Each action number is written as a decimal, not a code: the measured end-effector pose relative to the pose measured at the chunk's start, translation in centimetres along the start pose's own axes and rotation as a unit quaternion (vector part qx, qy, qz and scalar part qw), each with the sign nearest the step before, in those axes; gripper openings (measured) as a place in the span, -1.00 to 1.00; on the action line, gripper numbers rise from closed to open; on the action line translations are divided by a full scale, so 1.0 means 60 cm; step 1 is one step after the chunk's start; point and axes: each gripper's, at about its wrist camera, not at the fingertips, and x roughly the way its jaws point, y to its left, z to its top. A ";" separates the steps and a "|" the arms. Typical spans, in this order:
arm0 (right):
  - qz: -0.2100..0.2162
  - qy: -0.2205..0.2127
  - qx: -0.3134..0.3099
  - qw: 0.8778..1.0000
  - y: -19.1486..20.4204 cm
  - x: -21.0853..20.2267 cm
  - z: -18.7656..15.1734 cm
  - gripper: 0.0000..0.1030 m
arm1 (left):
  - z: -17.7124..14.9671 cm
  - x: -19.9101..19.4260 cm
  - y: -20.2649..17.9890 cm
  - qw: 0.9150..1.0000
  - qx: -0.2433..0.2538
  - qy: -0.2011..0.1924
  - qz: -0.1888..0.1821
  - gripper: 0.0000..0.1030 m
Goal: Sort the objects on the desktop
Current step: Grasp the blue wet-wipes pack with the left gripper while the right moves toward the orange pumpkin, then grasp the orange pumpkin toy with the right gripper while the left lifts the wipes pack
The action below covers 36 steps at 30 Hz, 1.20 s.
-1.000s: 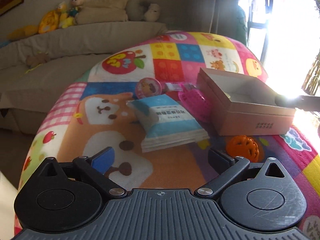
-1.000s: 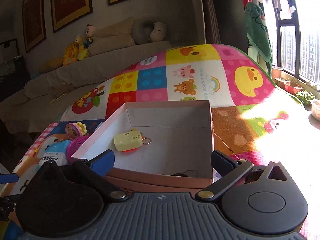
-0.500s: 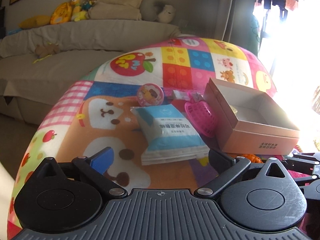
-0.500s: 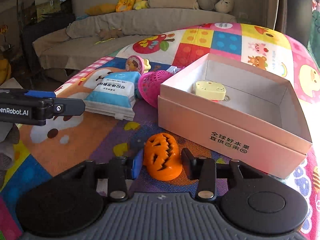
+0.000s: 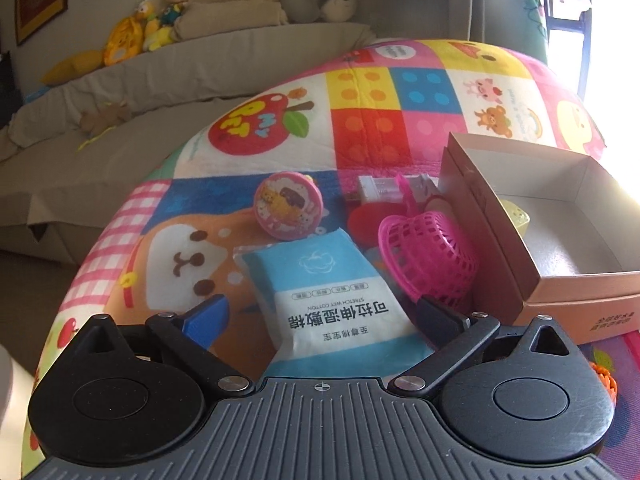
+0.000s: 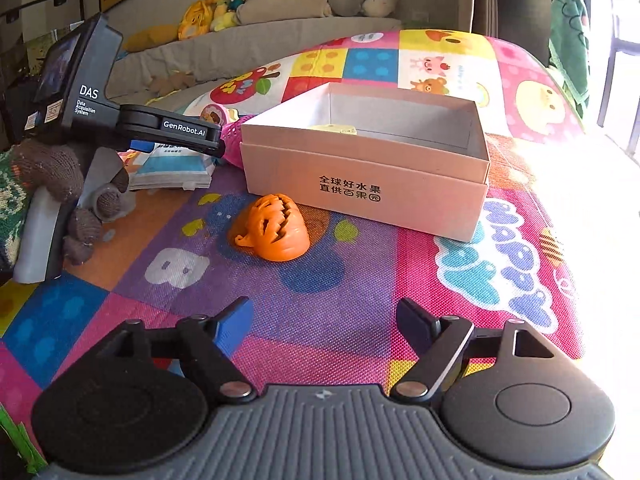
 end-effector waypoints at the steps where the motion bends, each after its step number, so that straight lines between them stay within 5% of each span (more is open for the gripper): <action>1: 0.002 0.002 0.005 1.000 -0.002 0.001 0.001 0.86 | -0.004 -0.002 0.004 1.000 0.001 0.004 -0.003 0.70; 3: 0.010 0.010 0.012 1.000 -0.003 0.005 0.005 0.97 | -0.015 -0.007 0.012 1.000 0.000 0.012 -0.004 0.52; 10: -0.004 0.033 -0.017 0.999 0.018 0.019 0.003 1.00 | -0.065 -0.067 0.025 1.000 0.029 0.003 -0.002 0.44; 17: -0.011 0.038 -0.021 0.999 0.026 0.012 -0.005 1.00 | -0.128 -0.156 0.028 0.996 0.055 0.009 -0.073 0.44; 23: -0.008 0.040 -0.032 0.999 0.032 0.004 -0.011 1.00 | -0.152 -0.159 0.048 0.998 0.016 0.017 -0.063 0.88; 26: 0.004 0.054 -0.034 0.998 0.029 0.006 0.000 1.00 | -0.149 -0.154 0.057 0.998 -0.003 0.022 -0.062 0.88; 30: -0.015 0.012 -0.046 0.999 0.035 0.001 0.019 1.00 | -0.153 -0.155 0.058 0.998 -0.006 0.017 -0.061 0.92; 36: -0.006 0.006 -0.049 0.999 0.051 0.030 0.055 0.51 | -0.155 -0.156 0.062 0.997 -0.015 0.016 -0.069 0.95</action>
